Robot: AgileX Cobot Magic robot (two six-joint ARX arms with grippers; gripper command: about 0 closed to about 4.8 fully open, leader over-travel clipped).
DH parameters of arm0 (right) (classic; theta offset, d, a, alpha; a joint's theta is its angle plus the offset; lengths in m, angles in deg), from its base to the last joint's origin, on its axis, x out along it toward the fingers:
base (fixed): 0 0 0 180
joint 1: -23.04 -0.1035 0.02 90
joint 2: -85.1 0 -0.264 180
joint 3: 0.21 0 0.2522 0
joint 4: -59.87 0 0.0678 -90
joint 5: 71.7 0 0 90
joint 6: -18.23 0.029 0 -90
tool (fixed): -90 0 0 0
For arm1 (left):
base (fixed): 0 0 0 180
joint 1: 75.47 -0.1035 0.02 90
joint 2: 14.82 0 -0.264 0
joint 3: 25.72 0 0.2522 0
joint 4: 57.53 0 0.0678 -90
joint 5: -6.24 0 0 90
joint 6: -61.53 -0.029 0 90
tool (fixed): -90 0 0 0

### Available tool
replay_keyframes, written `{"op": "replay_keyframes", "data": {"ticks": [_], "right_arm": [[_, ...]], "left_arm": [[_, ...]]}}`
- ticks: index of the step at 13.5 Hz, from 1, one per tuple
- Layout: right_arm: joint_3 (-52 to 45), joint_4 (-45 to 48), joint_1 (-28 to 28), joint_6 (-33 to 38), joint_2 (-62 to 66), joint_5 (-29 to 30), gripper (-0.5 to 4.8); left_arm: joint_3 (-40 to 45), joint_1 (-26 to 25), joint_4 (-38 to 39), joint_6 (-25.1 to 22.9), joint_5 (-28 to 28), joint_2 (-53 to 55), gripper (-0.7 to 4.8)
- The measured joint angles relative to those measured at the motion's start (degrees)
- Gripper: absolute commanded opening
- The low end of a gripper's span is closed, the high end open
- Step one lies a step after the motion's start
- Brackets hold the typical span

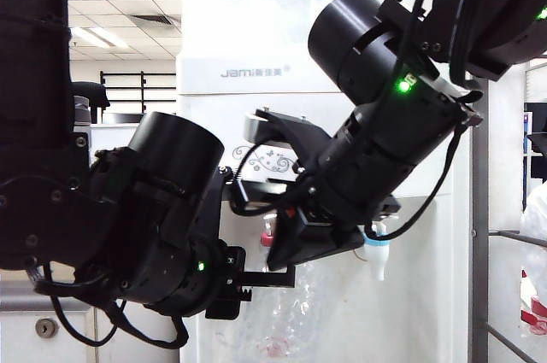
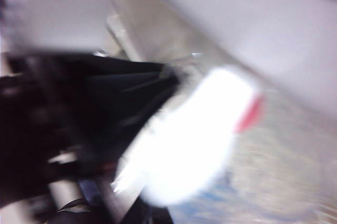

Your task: Pick up the plastic mug from the left desk, go to the hot water outlet of the water dispenser, press the vertical switch to get some water, then put the mug back on the desk.

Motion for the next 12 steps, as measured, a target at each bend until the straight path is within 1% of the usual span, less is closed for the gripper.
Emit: {"op": "replay_keyframes", "data": {"ticks": [1, 2, 4, 5, 7, 10, 12], "right_arm": [[0.1, -0.3, -0.3, 0.0, -0.6, 2.5, -0.05], [0.4, -1.1, -1.4, 0.0, -2.1, 3.7, -0.05], [2.0, -2.3, -4.2, -0.2, -6.7, 2.3, -0.05], [2.5, -2.4, -4.6, -0.2, -9.5, 1.6, -0.05], [2.8, -2.8, -4.0, -0.9, -10.5, -2.1, -0.05], [2.7, -5.1, -0.4, -2.0, -8.3, -2.9, -0.05], [2.6, -5.4, 0.6, -3.2, -7.8, -2.8, -0.05]], "left_arm": [[0.0, 0.0, 0.0, 0.0, 0.0, 0.0, -0.05], [0.0, 0.0, 0.0, 0.0, 0.0, 0.0, -0.05], [0.0, 0.0, 0.0, 0.0, 0.0, 0.0, -0.05], [0.0, 0.0, 0.1, 0.0, 0.0, 0.0, -0.05], [0.0, 0.0, 0.1, 0.1, 0.0, 0.0, -0.05], [0.0, 0.0, 0.1, 0.0, 0.0, 0.0, -0.05], [0.0, 0.0, 0.1, 0.0, 0.0, 0.0, -0.05]]}}
